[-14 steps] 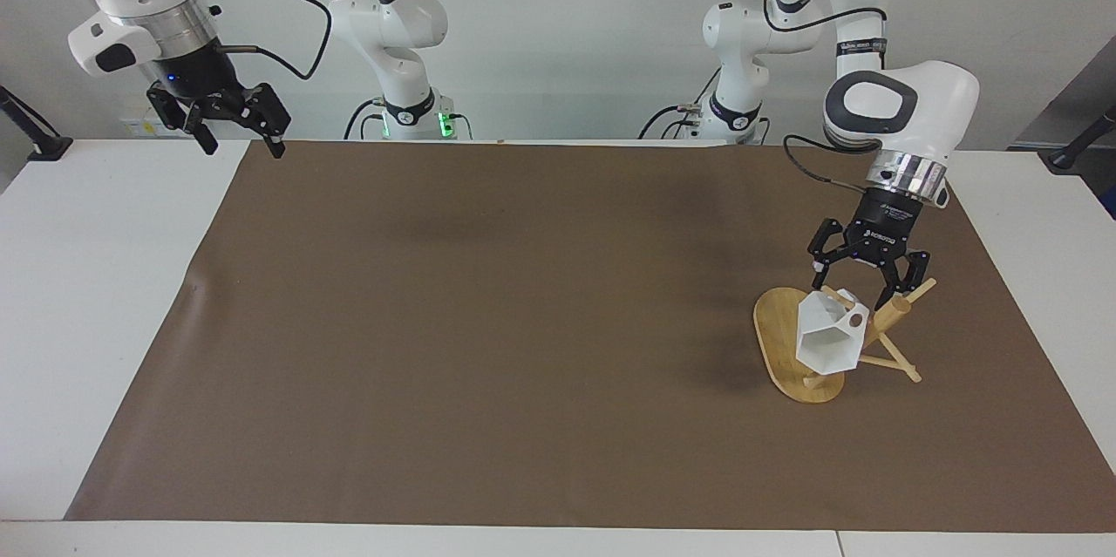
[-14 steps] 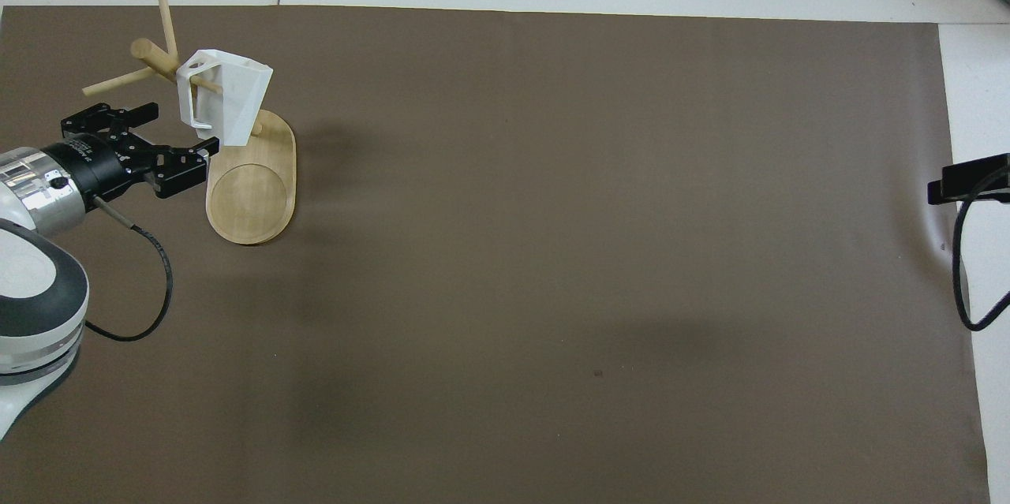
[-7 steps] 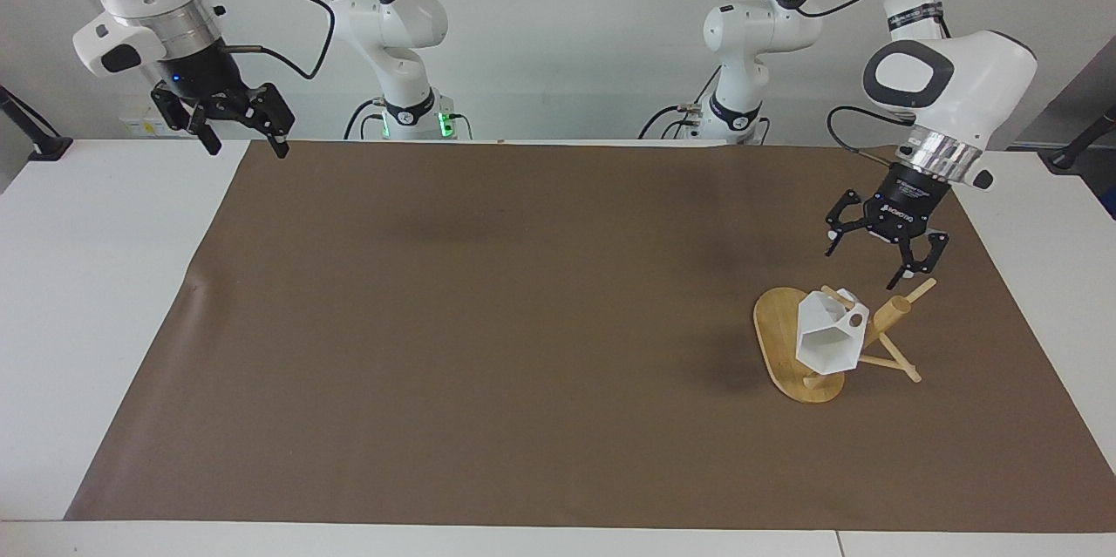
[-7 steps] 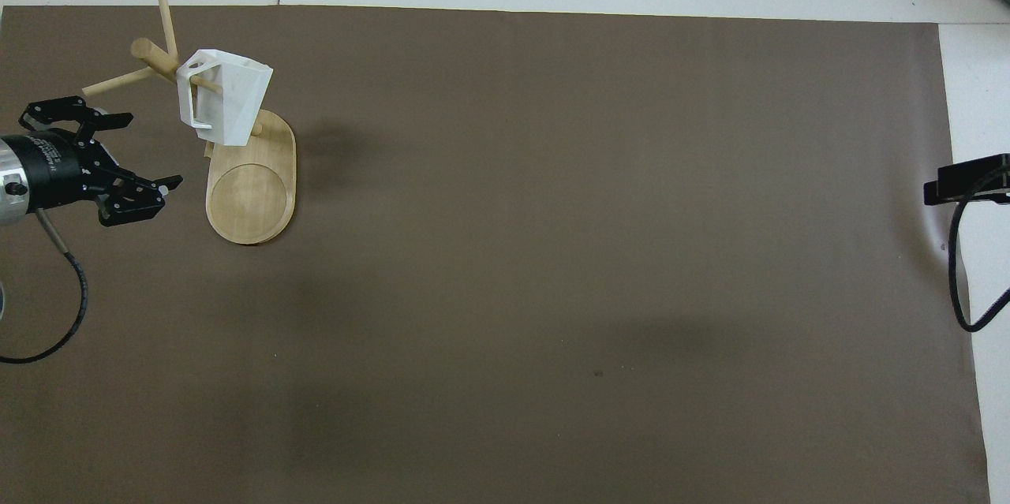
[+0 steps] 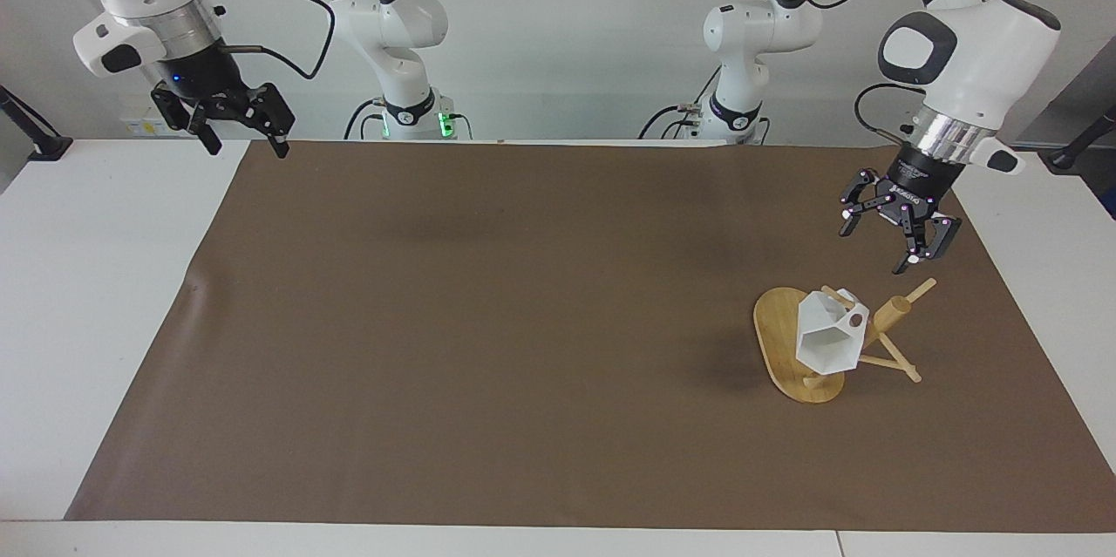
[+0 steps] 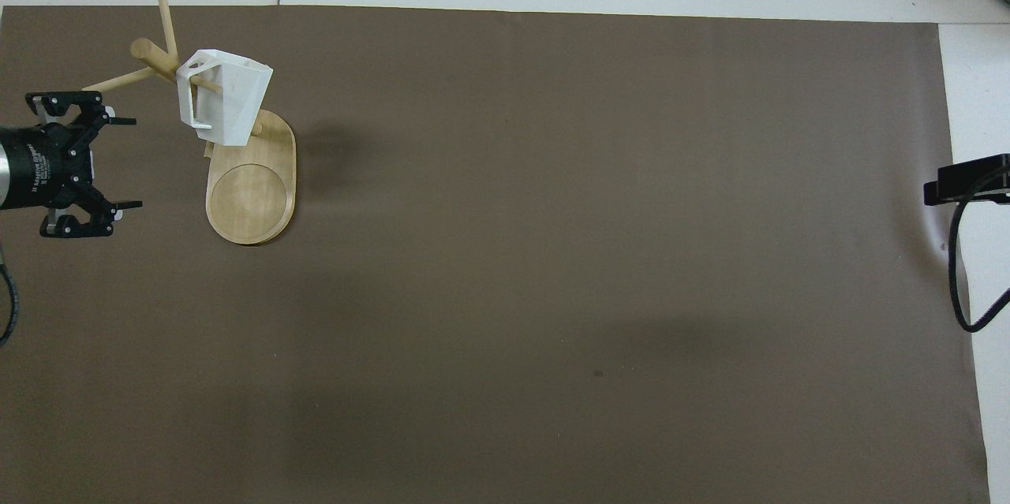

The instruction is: Hang cup on rack

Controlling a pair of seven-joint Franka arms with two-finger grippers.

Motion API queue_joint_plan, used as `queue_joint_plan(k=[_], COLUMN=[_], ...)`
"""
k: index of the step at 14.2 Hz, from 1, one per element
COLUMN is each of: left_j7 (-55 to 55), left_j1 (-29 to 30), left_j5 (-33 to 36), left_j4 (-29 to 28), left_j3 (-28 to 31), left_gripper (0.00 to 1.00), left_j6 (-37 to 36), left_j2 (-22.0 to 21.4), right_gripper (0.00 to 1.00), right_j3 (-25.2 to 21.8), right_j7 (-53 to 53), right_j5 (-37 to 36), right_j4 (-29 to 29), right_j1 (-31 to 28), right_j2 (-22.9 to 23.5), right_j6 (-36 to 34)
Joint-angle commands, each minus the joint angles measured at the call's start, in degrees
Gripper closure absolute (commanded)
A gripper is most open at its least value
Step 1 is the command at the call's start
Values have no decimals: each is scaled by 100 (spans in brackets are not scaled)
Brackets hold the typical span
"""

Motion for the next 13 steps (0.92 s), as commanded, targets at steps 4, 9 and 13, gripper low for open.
queue_joint_plan(k=[4,9,13], left_j7=[2936,5055,6465], left_j1=[113,52,8], left_j5=[436,1041,1314], left_j4=[405,571,1045], left_j3=[80,71,36], left_gripper=[0,0,0], left_j6=[-879,-1379,-2187], left_j2=[58,-4,31], right_gripper=[0,0,0], right_j3=[3,-24,20], right_j7=[13,13,-5], right_j5=[87,87,87], right_j4=[-67,-67,-75], right_j1=[-37,-72,-55], right_j2=[-83,-74,-92], right_j6=[-5,101,22])
